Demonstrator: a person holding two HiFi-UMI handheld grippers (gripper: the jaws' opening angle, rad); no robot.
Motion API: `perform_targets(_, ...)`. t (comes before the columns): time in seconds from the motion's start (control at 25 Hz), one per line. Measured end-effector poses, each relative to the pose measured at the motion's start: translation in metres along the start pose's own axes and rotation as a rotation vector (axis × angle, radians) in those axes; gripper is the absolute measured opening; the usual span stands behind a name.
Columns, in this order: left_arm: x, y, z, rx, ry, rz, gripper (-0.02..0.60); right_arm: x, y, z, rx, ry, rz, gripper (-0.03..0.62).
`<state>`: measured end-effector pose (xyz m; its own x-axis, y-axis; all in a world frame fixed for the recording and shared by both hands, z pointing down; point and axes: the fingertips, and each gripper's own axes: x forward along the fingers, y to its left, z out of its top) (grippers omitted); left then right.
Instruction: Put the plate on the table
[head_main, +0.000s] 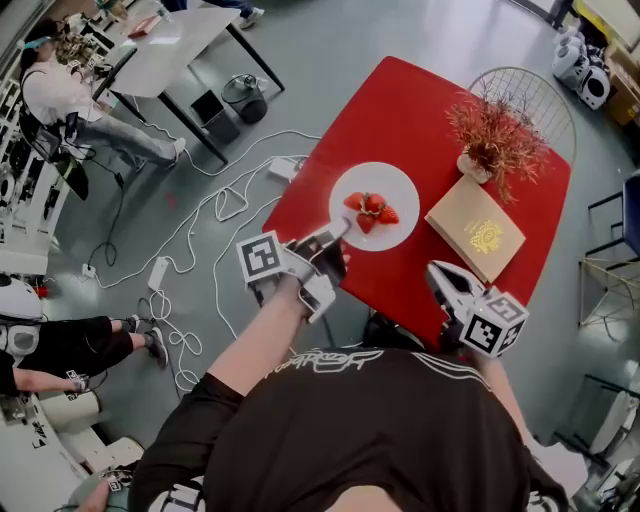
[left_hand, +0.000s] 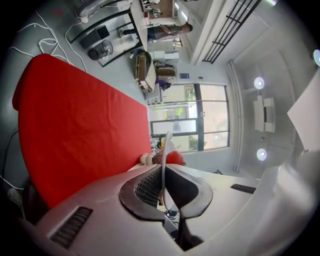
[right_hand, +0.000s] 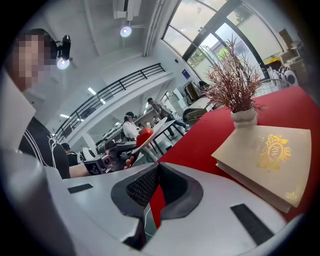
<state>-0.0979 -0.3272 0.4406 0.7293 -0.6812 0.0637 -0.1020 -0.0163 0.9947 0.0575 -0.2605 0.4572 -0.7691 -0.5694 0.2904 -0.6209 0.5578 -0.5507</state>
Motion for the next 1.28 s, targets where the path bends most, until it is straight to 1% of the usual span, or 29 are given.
perform_targets(0.16,0.018,0.014,0.011,0.018,-0.006,0.009,0.015,0.003,-0.012,-0.002,0.014,0.011,-0.005,0.008)
perform_targets(0.32,0.033,0.037,0.018,0.022,-0.011,0.031,0.015,0.006,-0.017,-0.003,0.016,0.02,-0.005,0.008)
perform_targets(0.4,0.038,0.051,0.021,0.016,-0.017,0.059,0.015,0.007,-0.018,-0.004,0.02,0.024,-0.004,0.008)
perform_targets(0.56,0.046,0.085,0.023,-0.008,-0.027,0.144,0.015,0.005,-0.024,-0.01,0.044,0.025,-0.015,0.008)
perform_targets(0.92,0.06,0.134,0.02,-0.019,-0.024,0.258,0.015,0.009,-0.04,-0.019,0.074,0.035,-0.02,0.008)
perform_targets(1.28,0.068,0.153,0.019,-0.016,-0.008,0.312,0.015,0.013,-0.044,-0.025,0.085,0.049,-0.013,0.008)
